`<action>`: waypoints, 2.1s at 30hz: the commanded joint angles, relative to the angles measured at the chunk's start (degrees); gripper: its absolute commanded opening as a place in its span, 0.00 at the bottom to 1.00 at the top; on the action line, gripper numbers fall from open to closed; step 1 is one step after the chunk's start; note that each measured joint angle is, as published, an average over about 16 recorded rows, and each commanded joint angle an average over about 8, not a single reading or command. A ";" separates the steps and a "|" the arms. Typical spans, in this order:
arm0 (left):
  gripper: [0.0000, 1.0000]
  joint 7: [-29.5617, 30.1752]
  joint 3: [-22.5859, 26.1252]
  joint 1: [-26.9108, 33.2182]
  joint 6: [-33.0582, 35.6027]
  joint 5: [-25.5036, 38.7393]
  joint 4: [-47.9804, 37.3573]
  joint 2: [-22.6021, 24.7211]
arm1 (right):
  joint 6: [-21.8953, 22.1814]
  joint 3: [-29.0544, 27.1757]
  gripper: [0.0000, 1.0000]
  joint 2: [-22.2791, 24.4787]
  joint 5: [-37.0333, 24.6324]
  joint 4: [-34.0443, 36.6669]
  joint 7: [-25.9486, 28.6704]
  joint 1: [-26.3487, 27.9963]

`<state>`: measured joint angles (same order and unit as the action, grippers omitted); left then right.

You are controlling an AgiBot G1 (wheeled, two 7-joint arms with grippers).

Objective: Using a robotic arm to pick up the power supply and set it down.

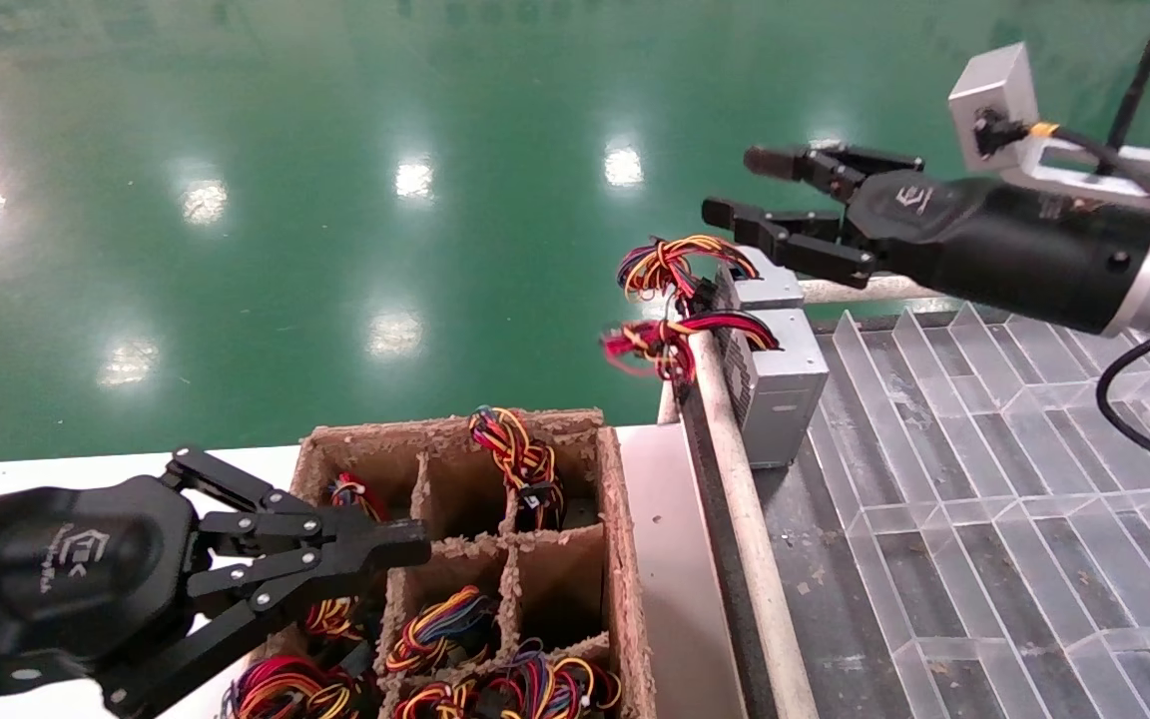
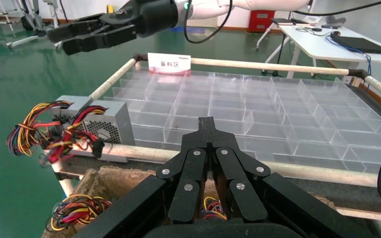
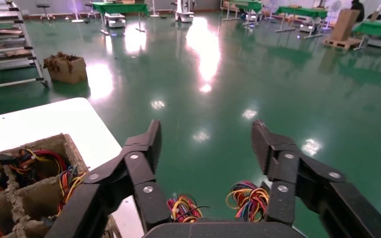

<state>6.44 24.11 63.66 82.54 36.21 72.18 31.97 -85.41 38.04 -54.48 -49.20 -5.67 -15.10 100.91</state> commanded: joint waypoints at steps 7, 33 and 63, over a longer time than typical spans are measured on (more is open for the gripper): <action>0.00 0.00 0.00 0.00 0.00 0.00 0.00 0.00 | -0.37 -2.16 1.00 1.81 0.76 -6.63 2.01 -3.57; 1.00 0.00 0.01 0.00 0.00 0.00 0.00 0.00 | -0.33 -11.64 1.00 10.24 3.90 -35.89 13.39 -20.65; 1.00 -0.01 0.01 -0.01 -0.01 -0.01 -0.01 -0.01 | -0.34 -22.37 1.00 19.78 7.48 -69.05 26.14 -40.01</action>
<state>6.43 24.12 63.65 82.53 36.21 72.17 31.96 -85.74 15.96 -34.98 -41.81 -73.72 10.66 61.47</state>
